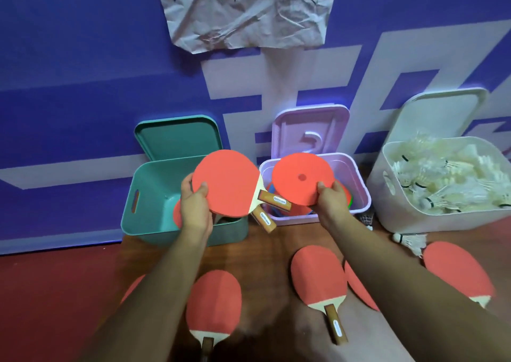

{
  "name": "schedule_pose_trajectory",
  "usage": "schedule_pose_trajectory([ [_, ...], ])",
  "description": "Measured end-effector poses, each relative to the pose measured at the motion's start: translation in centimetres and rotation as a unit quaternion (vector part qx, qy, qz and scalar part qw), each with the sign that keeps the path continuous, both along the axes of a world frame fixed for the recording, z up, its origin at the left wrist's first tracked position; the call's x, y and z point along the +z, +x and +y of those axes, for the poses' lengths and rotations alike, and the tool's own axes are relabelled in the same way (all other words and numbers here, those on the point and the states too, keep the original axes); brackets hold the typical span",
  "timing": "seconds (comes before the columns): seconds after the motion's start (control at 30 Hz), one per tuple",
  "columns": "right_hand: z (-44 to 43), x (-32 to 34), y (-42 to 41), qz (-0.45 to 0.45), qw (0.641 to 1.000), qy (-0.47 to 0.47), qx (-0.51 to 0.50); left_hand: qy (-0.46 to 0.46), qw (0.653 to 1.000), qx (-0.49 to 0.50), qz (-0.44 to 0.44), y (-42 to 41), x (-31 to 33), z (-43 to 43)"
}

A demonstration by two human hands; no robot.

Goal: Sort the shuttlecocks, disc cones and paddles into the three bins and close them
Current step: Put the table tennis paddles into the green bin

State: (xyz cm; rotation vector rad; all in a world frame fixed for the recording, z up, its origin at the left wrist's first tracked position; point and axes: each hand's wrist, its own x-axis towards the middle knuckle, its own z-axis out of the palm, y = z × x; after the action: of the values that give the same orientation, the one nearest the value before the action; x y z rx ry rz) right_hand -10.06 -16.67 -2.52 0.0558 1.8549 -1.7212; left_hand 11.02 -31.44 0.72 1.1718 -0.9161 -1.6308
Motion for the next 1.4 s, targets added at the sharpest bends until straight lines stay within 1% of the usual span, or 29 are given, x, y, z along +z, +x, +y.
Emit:
schedule_pose_trajectory([
  [0.07, -0.6, -1.0, -0.8, 0.016, 0.999, 0.048, -0.009, -0.002, 1.000, -0.004, -0.002, -0.2, -0.5, -1.4],
  [0.1, -0.7, -1.4, -1.0, 0.038, 0.994, 0.102, -0.008, 0.002, 1.000, -0.007, -0.002, -0.1, -0.7, -2.1],
  [0.13, -0.8, -1.6, -1.0, 0.082, 0.980, 0.180, 0.006, 0.006, 1.000, -0.010, -0.004, -0.1, -1.1, -2.8],
  [0.17, -1.2, -1.5, -0.6, 0.146, 0.957, 0.251, 0.020, 0.012, 1.000, -0.015, -0.006, 0.0, -1.4, -3.6],
  [0.2, -1.6, -1.0, 0.2, 0.218, 0.934, 0.282, 0.035, 0.018, 1.000, -0.020, -0.007, 0.2, -1.7, -4.3],
  [0.23, -2.4, -0.2, 1.4, 0.286, 0.920, 0.262, 0.062, 0.025, 0.999, -0.026, -0.003, 0.3, -1.9, -5.0],
  [0.27, -3.3, 0.8, 2.8, 0.325, 0.914, 0.222, 0.103, 0.029, 0.999, -0.033, 0.003, 0.4, -2.1, -5.5],
  [0.3, -4.2, 1.9, 4.1, 0.342, 0.907, 0.190, 0.155, 0.033, 0.999, -0.041, 0.009, 0.5, -2.1, -5.9],
  [0.37, -6.4, 3.2, 6.7, 0.354, 0.875, 0.177, 0.279, 0.049, 0.997, -0.046, 0.023, 1.0, -2.4, -6.8],
  [0.4, -7.5, 3.8, 8.0, 0.362, 0.850, 0.187, 0.335, 0.061, 0.997, -0.039, 0.031, 1.4, -2.6, -7.4],
  [0.43, -8.5, 4.0, 8.9, 0.380, 0.818, 0.207, 0.380, 0.074, 0.996, -0.028, 0.039, 1.8, -2.8, -7.9],
  [0.5, -10.3, 3.8, 10.2, 0.444, 0.739, 0.256, 0.438, 0.104, 0.993, 0.000, 0.053, 2.7, -3.1, -8.9],
  [0.53, -10.9, 3.3, 10.6, 0.475, 0.704, 0.275, 0.450, 0.117, 0.991, 0.011, 0.057, 3.2, -3.3, -9.3],
  [0.6, -12.5, 2.0, 11.6, 0.521, 0.649, 0.307, 0.462, 0.136, 0.988, 0.030, 0.072, 4.6, -3.8, -10.5],
  [0.67, -13.9, 1.2, 12.7, 0.571, 0.608, 0.315, 0.453, 0.160, 0.983, 0.037, 0.086, 6.0, -4.3, -11.5],
  [0.7, -14.5, 0.9, 13.1, 0.582, 0.601, 0.312, 0.450, 0.172, 0.980, 0.034, 0.094, 6.8, -4.6, -12.0],
  [0.73, -15.1, 0.6, 13.5, 0.582, 0.603, 0.308, 0.451, 0.178, 0.979, 0.026, 0.100, 7.4, -5.0, -12.5],
  [0.8, -15.8, 0.1, 13.8, 0.566, 0.622, 0.302, 0.449, 0.177, 0.980, -0.007, 0.086, 8.5, -5.2, -13.4],
  [0.83, -16.1, -0.3, 13.8, 0.560, 0.630, 0.300, 0.446, 0.166, 0.984, -0.027, 0.058, 8.9, -5.3, -14.1],
  [0.87, -16.3, -0.6, 13.9, 0.563, 0.629, 0.300, 0.444, 0.150, 0.987, -0.047, 0.021, 9.3, -5.5, -14.8],
  [0.93, -16.5, -1.3, 14.0, 0.588, 0.612, 0.292, 0.441, 0.123, 0.988, -0.082, -0.043, 10.1, -5.8, -16.1],
  [1.0, -16.3, -1.7, 14.1, 0.607, 0.601, 0.275, 0.442, 0.101, 0.984, -0.123, -0.081, 10.9, -6.0, -17.2],
  [1.1, -15.7, -2.4, 13.1, 0.602, 0.612, 0.258, 0.443, 0.036, 0.960, -0.229, -0.155, 11.7, -5.9, -18.4],
  [1.13, -15.4, -2.5, 12.7, 0.602, 0.612, 0.254, 0.446, 0.032, 0.949, -0.267, -0.163, 11.7, -5.8, -18.5],
  [1.17, -15.2, -2.7, 12.3, 0.604, 0.605, 0.246, 0.457, 0.036, 0.937, -0.298, -0.176, 11.7, -5.7, -18.6],
  [1.23, -15.1, -2.8, 12.0, 0.616, 0.584, 0.218, 0.481, 0.035, 0.917, -0.324, -0.231, 11.9, -5.9, -18.7],
  [1.3, -15.2, -2.7, 12.1, 0.615, 0.574, 0.199, 0.502, 0.033, 0.905, -0.325, -0.271, 12.4, -6.4, -18.8],
  [1.33, -15.5, -2.9, 12.0, 0.605, 0.575, 0.205, 0.511, 0.035, 0.901, -0.326, -0.284, 12.6, -6.9, -18.9],
  [1.4, -16.5, -3.6, 11.8, 0.571, 0.581, 0.248, 0.525, 0.050, 0.888, -0.340, -0.304, 12.6, -8.3, -19.4],
])
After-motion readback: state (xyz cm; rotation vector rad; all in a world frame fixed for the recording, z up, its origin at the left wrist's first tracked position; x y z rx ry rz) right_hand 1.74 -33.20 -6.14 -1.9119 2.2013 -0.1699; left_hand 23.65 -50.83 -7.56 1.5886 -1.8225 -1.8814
